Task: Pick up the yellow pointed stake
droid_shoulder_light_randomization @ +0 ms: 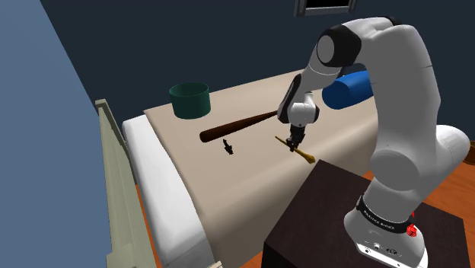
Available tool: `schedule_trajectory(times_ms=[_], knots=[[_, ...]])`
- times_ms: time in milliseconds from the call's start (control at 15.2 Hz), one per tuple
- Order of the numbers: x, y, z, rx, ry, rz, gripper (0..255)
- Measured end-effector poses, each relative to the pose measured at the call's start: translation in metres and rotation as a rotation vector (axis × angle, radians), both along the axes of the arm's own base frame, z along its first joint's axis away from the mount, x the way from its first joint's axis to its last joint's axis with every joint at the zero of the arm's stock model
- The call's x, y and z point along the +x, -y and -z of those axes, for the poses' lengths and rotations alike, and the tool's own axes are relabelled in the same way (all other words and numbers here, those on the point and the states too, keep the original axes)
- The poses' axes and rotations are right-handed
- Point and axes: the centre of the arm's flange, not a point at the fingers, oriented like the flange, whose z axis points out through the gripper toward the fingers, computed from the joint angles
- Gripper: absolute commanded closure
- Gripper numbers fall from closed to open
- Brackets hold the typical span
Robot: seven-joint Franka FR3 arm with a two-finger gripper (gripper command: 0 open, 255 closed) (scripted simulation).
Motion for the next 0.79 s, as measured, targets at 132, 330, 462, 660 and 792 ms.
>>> schedule_trajectory(times_ms=[132, 330, 462, 660, 792], knots=[[-0.001, -0.002, -0.007, 0.004, -0.003, -0.002, 255], [-0.003, -0.002, -0.022, 0.005, -0.004, -0.002, 255], [-0.002, -0.002, -0.033, 0.005, -0.004, -0.002, 255], [-0.002, -0.003, -0.048, 0.005, -0.004, -0.003, 255], [-0.001, -0.001, -0.058, 0.005, -0.004, -0.003, 255]])
